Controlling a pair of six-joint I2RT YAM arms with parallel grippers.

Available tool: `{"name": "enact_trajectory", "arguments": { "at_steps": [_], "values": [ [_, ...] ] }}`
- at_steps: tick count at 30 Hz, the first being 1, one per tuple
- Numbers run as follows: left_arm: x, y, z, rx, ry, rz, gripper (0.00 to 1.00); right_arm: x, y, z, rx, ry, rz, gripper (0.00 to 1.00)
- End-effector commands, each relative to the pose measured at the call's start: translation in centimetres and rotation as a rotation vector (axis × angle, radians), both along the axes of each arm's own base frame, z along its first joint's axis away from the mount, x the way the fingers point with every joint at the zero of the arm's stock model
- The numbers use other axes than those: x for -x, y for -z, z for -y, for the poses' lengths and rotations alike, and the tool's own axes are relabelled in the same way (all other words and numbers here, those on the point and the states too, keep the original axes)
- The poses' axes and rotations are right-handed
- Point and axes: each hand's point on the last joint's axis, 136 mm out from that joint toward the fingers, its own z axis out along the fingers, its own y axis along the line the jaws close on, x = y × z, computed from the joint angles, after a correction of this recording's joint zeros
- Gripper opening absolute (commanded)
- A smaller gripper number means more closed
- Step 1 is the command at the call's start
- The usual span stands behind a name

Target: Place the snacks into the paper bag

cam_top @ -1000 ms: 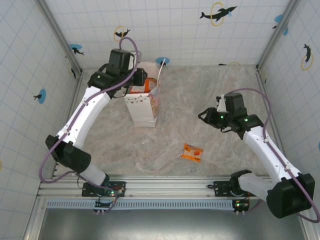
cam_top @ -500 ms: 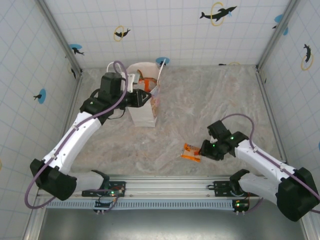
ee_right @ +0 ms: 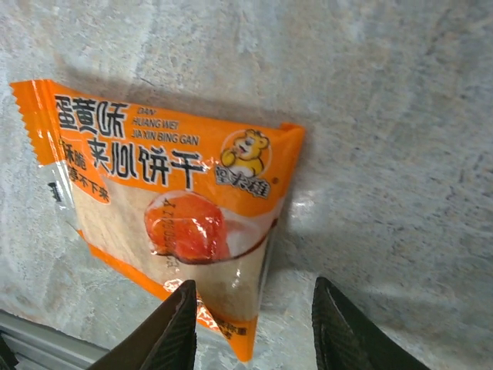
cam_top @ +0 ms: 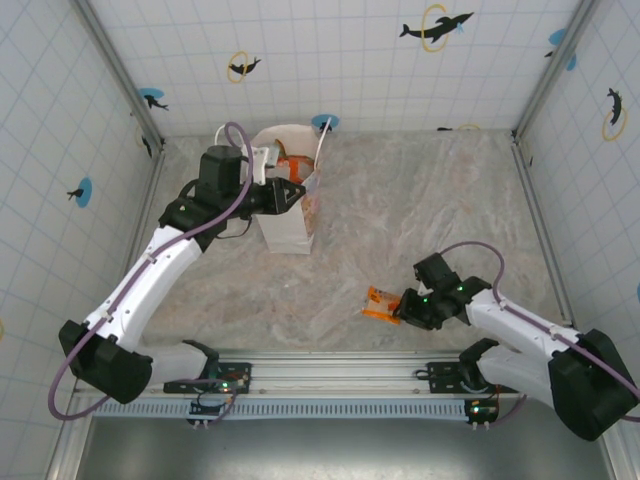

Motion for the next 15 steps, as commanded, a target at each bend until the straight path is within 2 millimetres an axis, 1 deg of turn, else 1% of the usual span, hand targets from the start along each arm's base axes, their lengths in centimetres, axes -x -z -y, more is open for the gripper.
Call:
{"name": "enact_trajectory", "arguments": {
  "at_steps": [1,4,8,11,15],
  "values": [
    [0.2,-1.2,-0.1,0.035,0.002,0.021,0.33,-0.1,0.6,0.0,0.005,-0.003,0.006,0.41],
    [0.1,-1.3,-0.1,0.038,0.001,0.027,0.33,-0.5,0.8,-0.2,-0.005,-0.002,0.03,0.36],
    [0.1,-1.6,0.0,0.042,0.002,0.031,0.33,-0.9,0.8,0.2,0.015,-0.006,0.056,0.21],
    [0.1,-1.6,-0.2,0.033,0.001,0.041,0.32,-1.6,0.1,0.2,0.012,-0.002,0.102,0.12],
    [0.1,-1.8,-0.1,0.037,0.006,0.045,0.32,-2.4,-1.1,0.1,-0.015,0.006,0.164,0.05]
  ]
}}
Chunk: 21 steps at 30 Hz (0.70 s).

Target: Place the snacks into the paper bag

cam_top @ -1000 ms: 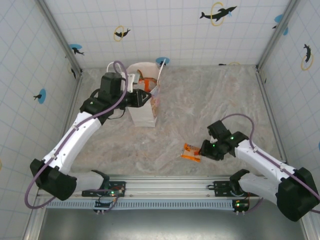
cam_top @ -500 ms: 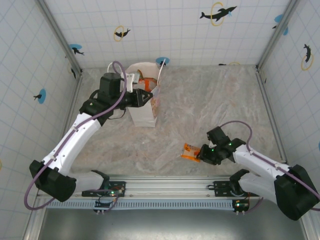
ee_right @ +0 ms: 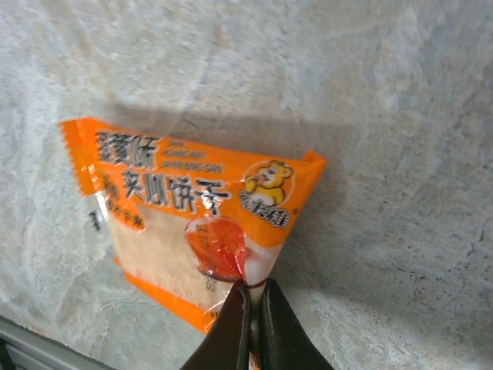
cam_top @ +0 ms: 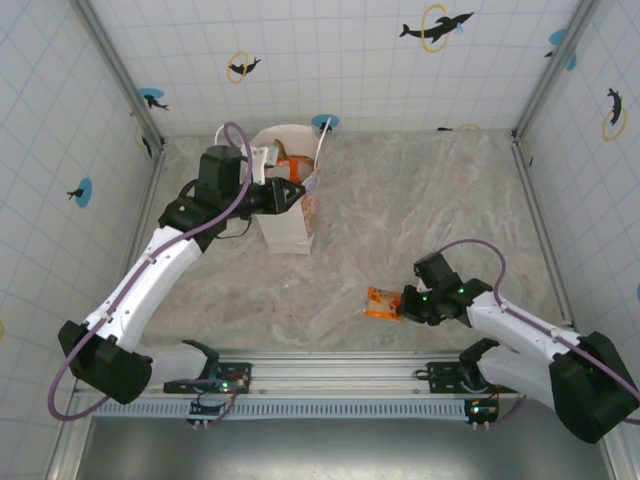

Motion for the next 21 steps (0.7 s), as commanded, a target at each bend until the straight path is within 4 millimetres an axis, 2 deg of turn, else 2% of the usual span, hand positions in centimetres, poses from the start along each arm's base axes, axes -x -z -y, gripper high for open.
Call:
{"name": "enact_trajectory", "arguments": {
  "at_steps": [1,6,13,21],
  "values": [
    [0.1,-1.8,0.0,0.032,0.014,0.053,0.32,-1.1,-0.9,0.4,0.003,0.009,0.079,0.04],
    [0.4,-2.3,0.2,0.031,0.042,0.074,0.35,-3.2,-4.0,-0.3,-0.046,0.006,0.216,0.0],
    [1.2,-3.5,0.9,0.078,0.104,0.105,0.43,-6.0,-9.7,-2.1,-0.182,-0.015,0.45,0.0],
    [2.4,-4.1,1.8,0.144,0.186,0.128,0.48,-6.7,-15.9,-5.0,-0.367,-0.109,0.645,0.0]
  ]
}}
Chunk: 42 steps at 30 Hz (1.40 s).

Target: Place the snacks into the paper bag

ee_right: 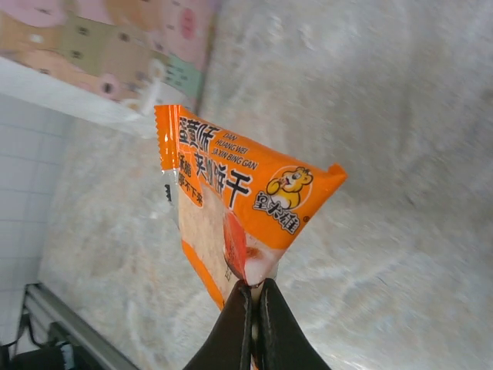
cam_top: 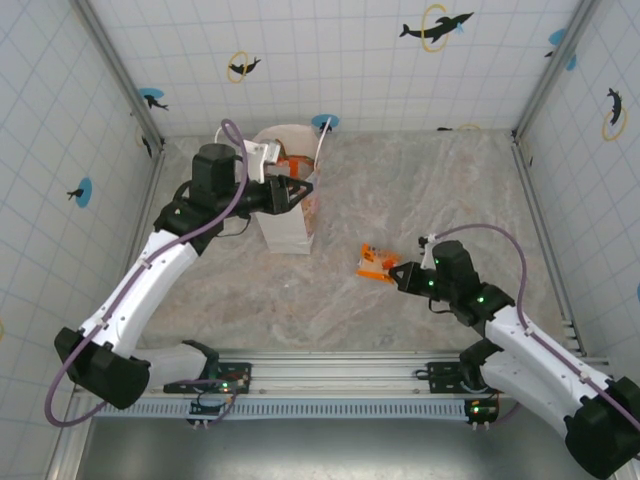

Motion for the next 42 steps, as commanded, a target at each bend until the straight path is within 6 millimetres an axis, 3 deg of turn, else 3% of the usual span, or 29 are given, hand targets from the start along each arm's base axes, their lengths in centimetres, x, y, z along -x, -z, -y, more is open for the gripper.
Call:
{"name": "enact_trajectory", "arguments": {
  "at_steps": [1,12,27,32,42],
  "values": [
    [1.0,-1.0,0.5,0.057,0.073,0.038,0.48,-1.1,-6.6,-2.6,-0.132,-0.093,0.206,0.0],
    [2.3,-1.2,1.8,0.118,0.194,-0.009,0.51,-0.9,-12.9,-6.6,-0.191,-0.223,0.4,0.0],
    [3.4,-1.1,2.6,0.174,0.269,-0.061,0.56,-0.8,-15.0,-9.0,-0.222,-0.279,0.459,0.0],
    [3.4,-0.2,2.2,0.116,0.253,-0.053,0.56,-1.0,-15.8,-8.6,-0.226,-0.258,0.497,0.0],
    [3.4,1.7,2.0,0.055,0.247,-0.09,0.56,-1.2,-19.4,-6.7,-0.352,-0.214,0.609,0.0]
  ]
}}
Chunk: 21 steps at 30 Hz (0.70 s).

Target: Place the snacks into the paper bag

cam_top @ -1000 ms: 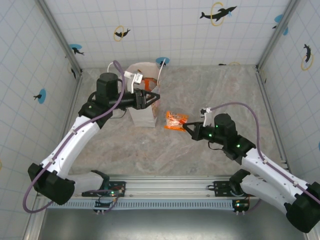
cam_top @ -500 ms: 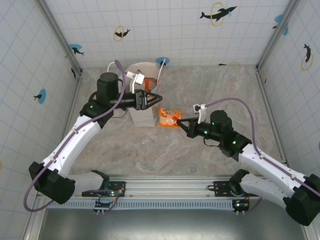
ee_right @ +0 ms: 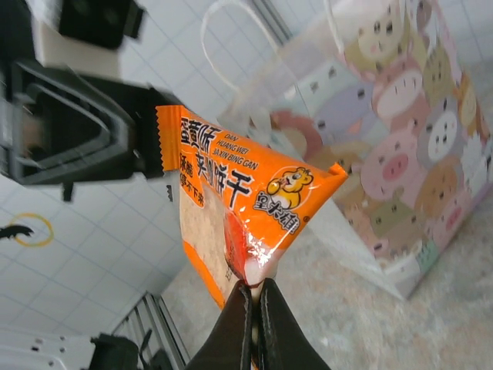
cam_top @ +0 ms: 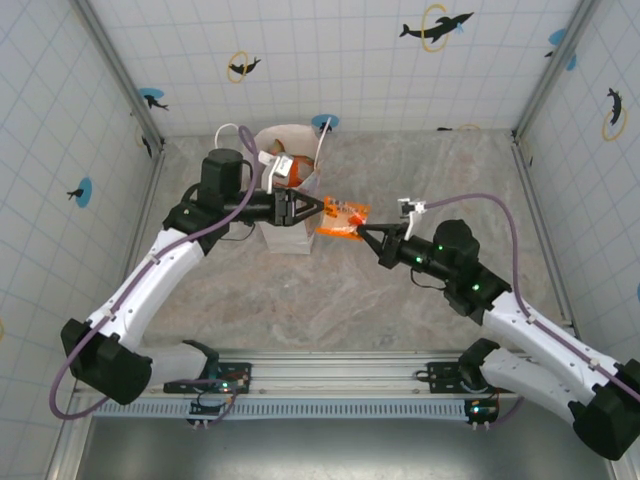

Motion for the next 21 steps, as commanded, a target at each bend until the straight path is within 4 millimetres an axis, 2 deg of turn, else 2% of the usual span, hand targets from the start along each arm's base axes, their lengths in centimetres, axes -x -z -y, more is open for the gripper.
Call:
{"name": "enact_trajectory", "arguments": {
  "at_steps": [1,5,16,21],
  "values": [
    [0.2,-0.2,0.0,-0.003,0.024,0.021,0.56,0.1,-3.4,0.3,-0.105,-0.013,0.089,0.0],
    [0.5,-0.3,0.2,0.013,0.042,0.029,0.54,-0.1,-4.2,0.0,-0.134,-0.043,0.094,0.0],
    [1.5,-1.0,1.1,0.089,0.128,0.012,0.46,-0.3,-4.8,-0.7,-0.159,-0.081,0.092,0.0],
    [1.9,-1.2,1.4,0.119,0.148,-0.002,0.37,-0.8,-4.6,-1.1,-0.15,-0.082,0.084,0.0]
  ]
}}
